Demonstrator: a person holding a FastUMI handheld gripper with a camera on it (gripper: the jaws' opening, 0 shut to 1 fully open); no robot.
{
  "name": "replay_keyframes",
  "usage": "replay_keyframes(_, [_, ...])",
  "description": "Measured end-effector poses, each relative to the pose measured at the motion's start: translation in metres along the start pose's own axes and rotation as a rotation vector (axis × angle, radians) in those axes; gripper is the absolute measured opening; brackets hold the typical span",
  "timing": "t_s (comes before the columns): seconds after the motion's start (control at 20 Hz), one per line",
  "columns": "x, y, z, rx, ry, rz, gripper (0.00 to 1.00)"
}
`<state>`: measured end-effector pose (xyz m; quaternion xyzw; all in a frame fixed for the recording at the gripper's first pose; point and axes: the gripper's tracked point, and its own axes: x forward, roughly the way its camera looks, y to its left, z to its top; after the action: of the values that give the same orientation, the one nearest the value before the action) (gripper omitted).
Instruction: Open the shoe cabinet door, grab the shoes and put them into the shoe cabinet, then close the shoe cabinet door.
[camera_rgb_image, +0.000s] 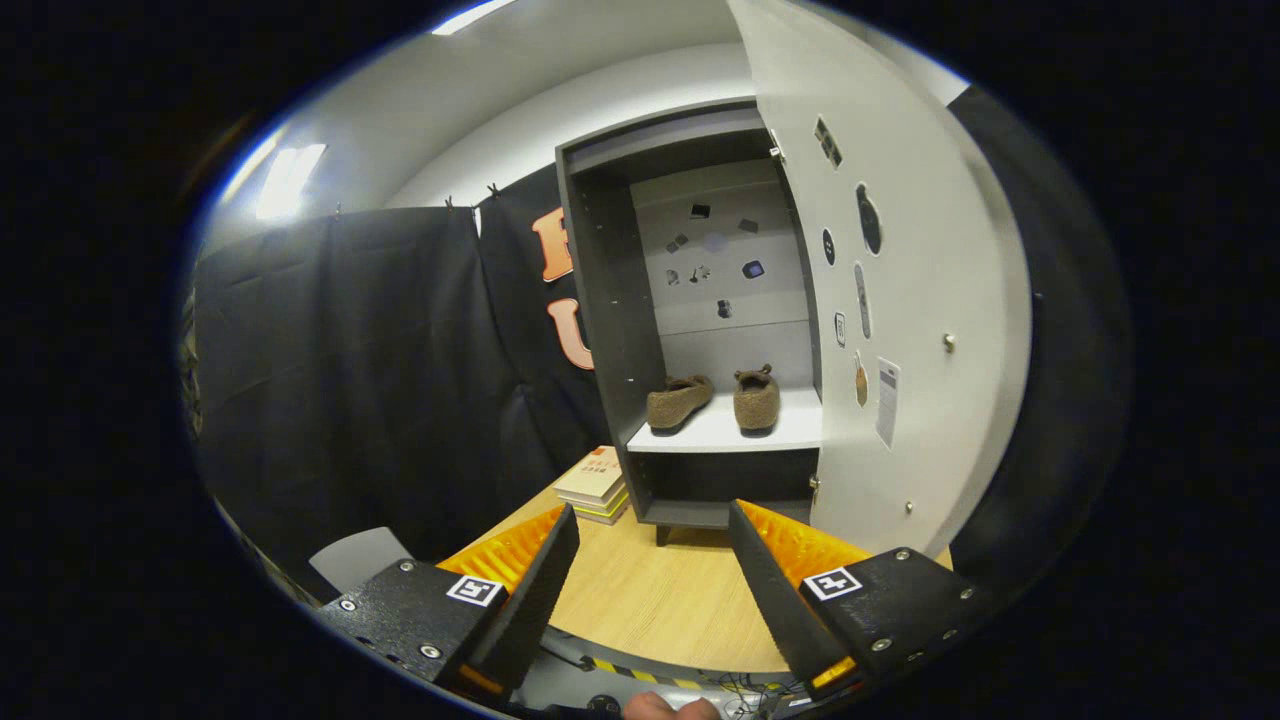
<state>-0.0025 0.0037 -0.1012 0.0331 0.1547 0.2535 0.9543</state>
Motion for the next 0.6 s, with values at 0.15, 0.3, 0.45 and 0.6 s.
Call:
replay_keyframes(0.15, [-0.035,-0.014,-0.005,0.013,-0.001,0.03,0.94])
replay_keyframes(0.3, [-0.064,-0.036,-0.011,0.035,-0.001,0.043,0.94])
replay_keyframes(0.45, [-0.081,-0.071,-0.007,0.043,-0.016,0.005,0.95])
replay_keyframes(0.6, [-0.087,-0.107,-0.002,0.053,-0.038,-0.044,0.95])
